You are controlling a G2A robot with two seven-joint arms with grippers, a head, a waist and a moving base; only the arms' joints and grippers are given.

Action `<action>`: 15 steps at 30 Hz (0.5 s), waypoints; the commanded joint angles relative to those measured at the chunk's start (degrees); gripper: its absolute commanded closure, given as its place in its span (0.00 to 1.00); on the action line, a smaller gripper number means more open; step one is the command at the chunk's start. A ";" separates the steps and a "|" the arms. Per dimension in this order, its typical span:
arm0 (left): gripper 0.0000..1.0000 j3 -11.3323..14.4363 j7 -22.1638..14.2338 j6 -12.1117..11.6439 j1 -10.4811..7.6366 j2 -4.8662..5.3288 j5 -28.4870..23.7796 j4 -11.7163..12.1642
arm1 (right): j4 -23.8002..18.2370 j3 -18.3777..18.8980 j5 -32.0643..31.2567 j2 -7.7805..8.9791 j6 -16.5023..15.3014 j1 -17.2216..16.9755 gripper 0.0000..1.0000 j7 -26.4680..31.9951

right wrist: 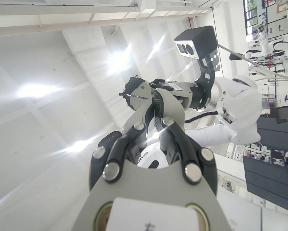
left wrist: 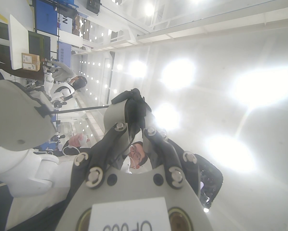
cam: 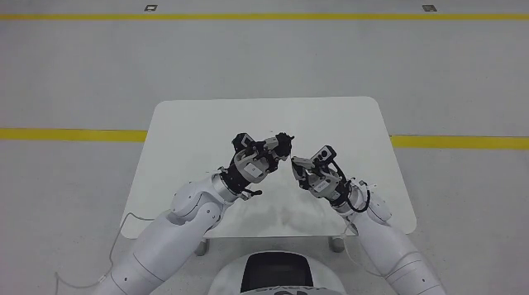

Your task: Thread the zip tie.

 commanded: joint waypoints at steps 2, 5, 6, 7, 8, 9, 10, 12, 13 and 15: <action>1.00 0.00 0.00 0.00 0.00 0.00 0.00 0.00 | -0.07 0.04 -0.14 0.02 -0.03 -0.07 1.00 -0.07; 1.00 0.00 0.00 0.00 0.00 0.00 0.00 0.00 | -0.10 0.09 -0.36 0.04 -0.12 -0.15 1.00 -0.17; 1.00 0.00 0.00 0.00 0.00 0.00 0.00 0.00 | -0.10 0.12 -0.39 0.05 -0.15 -0.18 1.00 -0.18; 1.00 0.00 0.00 0.00 0.00 0.00 0.00 0.00 | -0.09 0.17 -0.44 0.06 -0.19 -0.22 1.00 -0.19; 1.00 0.00 0.00 0.00 0.00 0.00 0.00 0.00 | -0.08 0.23 -0.49 0.08 -0.24 -0.28 1.00 -0.21; 1.00 0.00 0.00 0.00 0.00 0.00 0.00 0.00 | -0.07 0.29 -0.52 0.09 -0.28 -0.32 1.00 -0.22; 1.00 0.00 0.00 0.00 0.00 0.00 0.00 0.00 | -0.07 0.35 -0.57 0.11 -0.31 -0.36 1.00 -0.23; 1.00 0.00 0.00 0.00 0.00 0.00 0.00 0.00 | -0.07 0.49 -0.69 0.15 -0.36 -0.48 1.00 -0.23; 1.00 0.00 0.00 0.00 0.00 0.00 0.00 0.00 | -0.05 0.55 -0.76 0.17 -0.37 -0.55 1.00 -0.25; 1.00 0.00 0.00 0.00 0.00 0.00 0.00 0.00 | -0.03 0.71 -0.92 0.22 -0.42 -0.73 1.00 -0.30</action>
